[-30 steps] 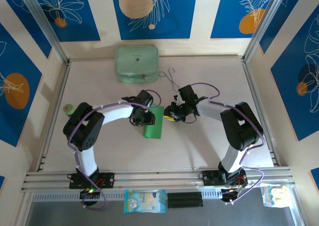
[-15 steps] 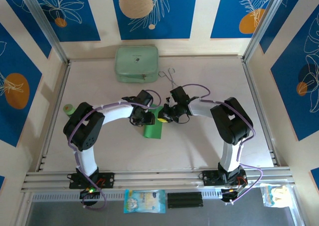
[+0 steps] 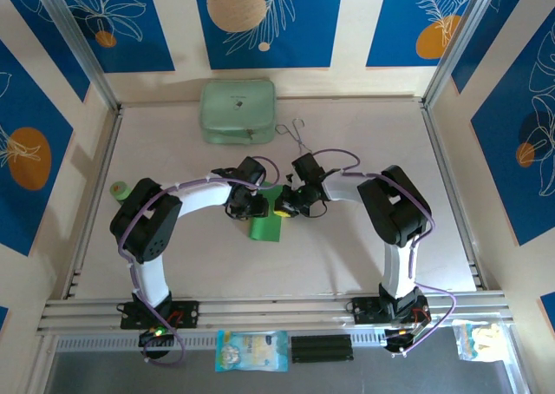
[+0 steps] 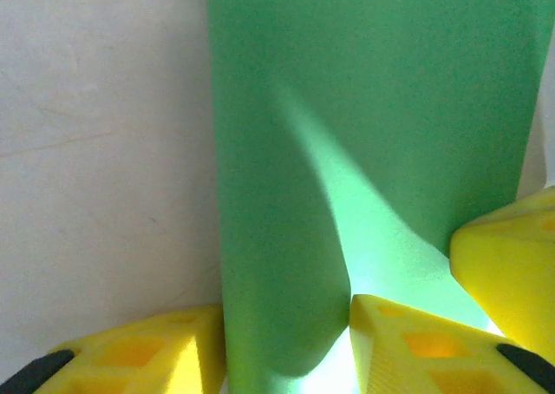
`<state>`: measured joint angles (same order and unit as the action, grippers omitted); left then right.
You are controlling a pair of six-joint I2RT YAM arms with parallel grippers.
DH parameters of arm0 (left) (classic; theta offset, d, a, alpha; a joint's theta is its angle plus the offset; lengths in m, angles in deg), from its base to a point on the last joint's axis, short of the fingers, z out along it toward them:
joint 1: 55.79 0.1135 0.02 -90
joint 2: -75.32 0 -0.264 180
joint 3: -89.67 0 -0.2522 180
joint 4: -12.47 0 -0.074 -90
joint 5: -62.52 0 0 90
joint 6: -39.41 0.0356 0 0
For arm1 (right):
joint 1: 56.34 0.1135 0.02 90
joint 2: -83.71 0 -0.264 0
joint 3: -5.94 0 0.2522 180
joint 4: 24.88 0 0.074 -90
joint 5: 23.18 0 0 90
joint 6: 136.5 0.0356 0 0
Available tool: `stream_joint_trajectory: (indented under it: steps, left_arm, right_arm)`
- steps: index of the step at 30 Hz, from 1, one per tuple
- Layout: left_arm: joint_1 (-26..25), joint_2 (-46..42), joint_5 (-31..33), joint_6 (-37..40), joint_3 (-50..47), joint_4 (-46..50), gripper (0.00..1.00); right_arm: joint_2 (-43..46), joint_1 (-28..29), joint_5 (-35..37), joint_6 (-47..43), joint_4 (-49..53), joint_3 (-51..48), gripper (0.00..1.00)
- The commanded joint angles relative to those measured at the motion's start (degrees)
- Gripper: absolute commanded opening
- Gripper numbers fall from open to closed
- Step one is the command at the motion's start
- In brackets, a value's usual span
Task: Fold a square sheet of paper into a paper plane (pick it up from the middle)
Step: Hold the square sheet of paper at the center of the table.
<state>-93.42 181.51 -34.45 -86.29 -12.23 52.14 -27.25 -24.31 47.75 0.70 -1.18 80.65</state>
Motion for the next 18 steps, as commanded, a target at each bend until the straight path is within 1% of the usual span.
stream_joint_trajectory:
  steps: [1, 4, 9, 12, 14, 18]
  left_arm:
    - [-0.89, 5.0, -4.46, -2.23, -3.61, -3.98, 0.45]
    - [-0.84, 2.48, -4.06, -3.41, -3.03, -3.52, 0.45]
    - [0.49, -3.53, -0.64, -5.8, -2.88, -1.88, 0.51]
    - [1.69, -6.91, 0.91, -6.8, -3.78, -1.39, 0.52]
    - [2.35, -8.97, 0.22, -6.84, -4.37, -2.33, 0.52]
    - [2.52, -11.32, -3.54, -6.24, -4.23, -4.79, 0.52]
  right_arm:
    - [-3.56, 0.45, 3.13, -3.28, 6.53, 0.38, 0.1]
    - [-4.64, 0.4, 4.73, -6.42, 9.24, 1.29, 0.09]
    - [-5.75, 0.4, 7.74, -11.78, 13.02, 3.01, 0.09]
    - [-6.01, 0.62, 7.95, -14.91, 13.43, 3.62, 0.09]
    - [-6.18, 0.74, 7.73, -16.65, 13.69, 4.08, 0.09]
    - [-6.32, 0.93, 7.09, -17.91, 13.88, 4.77, 0.08]
